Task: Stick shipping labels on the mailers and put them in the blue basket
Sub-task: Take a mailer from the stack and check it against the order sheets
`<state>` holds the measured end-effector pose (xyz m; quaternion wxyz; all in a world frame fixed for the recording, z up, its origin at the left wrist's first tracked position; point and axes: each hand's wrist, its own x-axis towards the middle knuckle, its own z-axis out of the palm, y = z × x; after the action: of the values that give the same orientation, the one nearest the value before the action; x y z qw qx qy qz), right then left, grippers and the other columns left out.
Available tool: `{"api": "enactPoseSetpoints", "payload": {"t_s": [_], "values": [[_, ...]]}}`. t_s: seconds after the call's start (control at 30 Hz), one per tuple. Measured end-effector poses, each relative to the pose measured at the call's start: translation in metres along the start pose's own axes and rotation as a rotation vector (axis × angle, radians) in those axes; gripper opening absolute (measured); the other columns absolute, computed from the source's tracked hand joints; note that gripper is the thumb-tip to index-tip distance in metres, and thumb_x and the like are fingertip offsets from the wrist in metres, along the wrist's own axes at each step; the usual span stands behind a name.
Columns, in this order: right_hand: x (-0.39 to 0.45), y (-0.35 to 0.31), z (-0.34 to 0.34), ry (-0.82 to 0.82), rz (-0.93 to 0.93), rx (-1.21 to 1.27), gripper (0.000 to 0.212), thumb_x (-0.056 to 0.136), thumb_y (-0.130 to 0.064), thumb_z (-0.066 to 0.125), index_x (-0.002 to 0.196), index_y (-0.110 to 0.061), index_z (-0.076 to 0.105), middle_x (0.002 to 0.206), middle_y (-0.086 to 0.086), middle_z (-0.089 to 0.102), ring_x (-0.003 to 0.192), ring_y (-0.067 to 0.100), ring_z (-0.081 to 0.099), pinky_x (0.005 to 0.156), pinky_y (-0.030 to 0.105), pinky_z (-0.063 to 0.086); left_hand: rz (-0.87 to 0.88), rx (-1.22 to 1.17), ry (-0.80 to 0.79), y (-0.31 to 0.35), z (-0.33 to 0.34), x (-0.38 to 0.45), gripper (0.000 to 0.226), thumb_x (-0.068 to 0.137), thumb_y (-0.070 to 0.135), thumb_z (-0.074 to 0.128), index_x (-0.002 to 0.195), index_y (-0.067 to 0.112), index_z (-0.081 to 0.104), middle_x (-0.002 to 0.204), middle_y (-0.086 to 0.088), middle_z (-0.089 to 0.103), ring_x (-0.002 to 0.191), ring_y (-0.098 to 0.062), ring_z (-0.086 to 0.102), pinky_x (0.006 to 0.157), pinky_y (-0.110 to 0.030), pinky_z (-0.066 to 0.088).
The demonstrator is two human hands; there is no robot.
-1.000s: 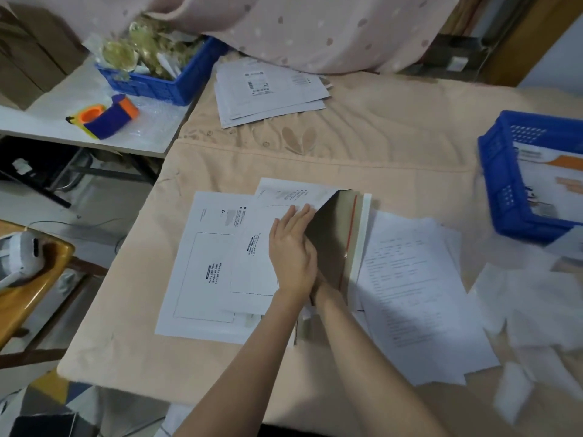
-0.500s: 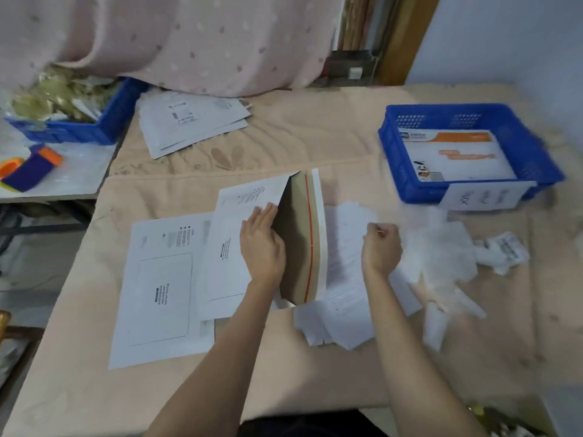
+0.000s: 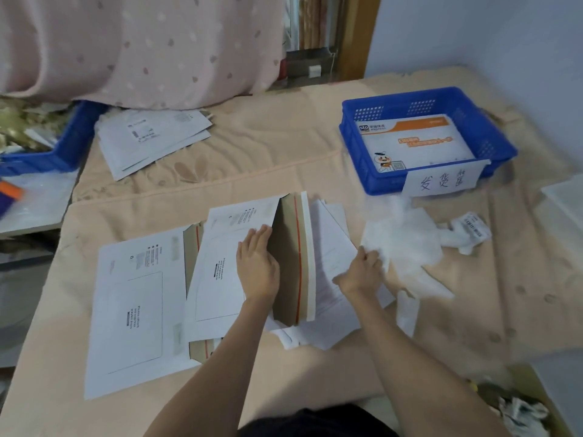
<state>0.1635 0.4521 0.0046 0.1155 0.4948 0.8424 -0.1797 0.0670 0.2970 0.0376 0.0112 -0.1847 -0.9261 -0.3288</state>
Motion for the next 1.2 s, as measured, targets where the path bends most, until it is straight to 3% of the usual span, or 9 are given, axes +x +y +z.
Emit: {"api": "enactPoseSetpoints", "payload": {"t_s": [0.2, 0.33, 0.4, 0.47, 0.57, 0.83, 1.07, 1.2], "values": [[0.005, -0.002, -0.007, -0.020, 0.017, -0.015, 0.079, 0.068, -0.034, 0.080, 0.128, -0.009, 0.035, 0.132, 0.012, 0.030, 0.118, 0.028, 0.037, 0.096, 0.030, 0.037, -0.007, 0.024, 0.000, -0.003, -0.001, 0.004, 0.048, 0.091, -0.005, 0.046, 0.133, 0.016, 0.054, 0.142, -0.001, 0.050, 0.138, -0.024, 0.036, 0.118, -0.041, 0.023], [0.003, -0.004, -0.018, 0.120, -0.072, -0.072, 0.036, 0.079, -0.019, 0.063, 0.113, -0.013, 0.052, 0.120, 0.007, 0.047, 0.111, 0.027, 0.041, 0.090, 0.031, 0.035, -0.038, 0.034, 0.000, -0.006, -0.001, 0.008, 0.046, 0.092, -0.003, 0.047, 0.134, 0.017, 0.054, 0.143, -0.001, 0.049, 0.138, -0.024, 0.036, 0.118, -0.041, 0.022], [0.005, -0.005, -0.025, 0.074, -0.094, 0.052, 0.025, 0.085, -0.010, 0.052, 0.110, -0.012, 0.055, 0.113, 0.007, 0.058, 0.106, 0.028, 0.049, 0.081, 0.033, 0.037, -0.043, 0.042, 0.003, -0.006, 0.001, 0.010, 0.047, 0.092, -0.004, 0.047, 0.134, 0.017, 0.053, 0.143, -0.001, 0.049, 0.138, -0.024, 0.036, 0.118, -0.042, 0.023], [0.004, -0.009, -0.032, 0.034, -0.050, 0.216, 0.025, 0.089, -0.006, 0.043, 0.114, -0.009, 0.049, 0.107, 0.012, 0.062, 0.096, 0.032, 0.058, 0.070, 0.033, 0.040, -0.034, 0.054, -0.001, -0.007, 0.002, 0.011, 0.048, 0.091, -0.005, 0.047, 0.134, 0.015, 0.054, 0.142, -0.002, 0.050, 0.138, -0.025, 0.037, 0.118, -0.041, 0.023], [0.002, -0.016, -0.049, 0.139, 0.030, 0.322, 0.027, 0.090, -0.003, 0.039, 0.116, -0.009, 0.045, 0.098, 0.013, 0.062, 0.080, 0.032, 0.057, 0.063, 0.035, 0.041, -0.007, 0.071, -0.014, -0.010, 0.003, 0.015, 0.050, 0.089, -0.008, 0.044, 0.133, 0.013, 0.054, 0.142, -0.003, 0.050, 0.138, -0.026, 0.037, 0.117, -0.043, 0.024], [0.006, -0.020, -0.082, 0.360, 0.188, 0.663, 0.025, 0.094, -0.006, 0.041, 0.112, -0.011, 0.058, 0.114, 0.010, 0.066, 0.094, 0.030, 0.061, 0.064, 0.029, 0.036, 0.012, 0.087, -0.071, -0.026, -0.003, 0.021, 0.051, 0.090, -0.009, 0.040, 0.136, 0.011, 0.051, 0.144, -0.005, 0.048, 0.139, -0.026, 0.033, 0.117, -0.044, 0.023], [0.004, -0.014, -0.092, 0.375, 0.233, 0.724, 0.025, 0.093, -0.006, 0.043, 0.109, -0.013, 0.060, 0.115, 0.007, 0.066, 0.094, 0.028, 0.062, 0.065, 0.029, 0.038, 0.016, 0.093, -0.092, -0.036, -0.006, 0.023, 0.054, 0.089, -0.012, 0.038, 0.137, 0.010, 0.049, 0.146, -0.005, 0.045, 0.141, -0.026, 0.030, 0.119, -0.043, 0.019], [0.000, -0.021, -0.090, 0.325, 0.165, 0.651, 0.023, 0.090, -0.006, 0.044, 0.104, -0.012, 0.062, 0.108, 0.008, 0.068, 0.080, 0.023, 0.056, 0.064, 0.029, 0.040, 0.008, 0.073, -0.083, -0.032, -0.005, 0.023, 0.054, 0.090, -0.010, 0.038, 0.139, 0.011, 0.048, 0.147, -0.004, 0.044, 0.142, -0.026, 0.029, 0.119, -0.043, 0.020]]}}
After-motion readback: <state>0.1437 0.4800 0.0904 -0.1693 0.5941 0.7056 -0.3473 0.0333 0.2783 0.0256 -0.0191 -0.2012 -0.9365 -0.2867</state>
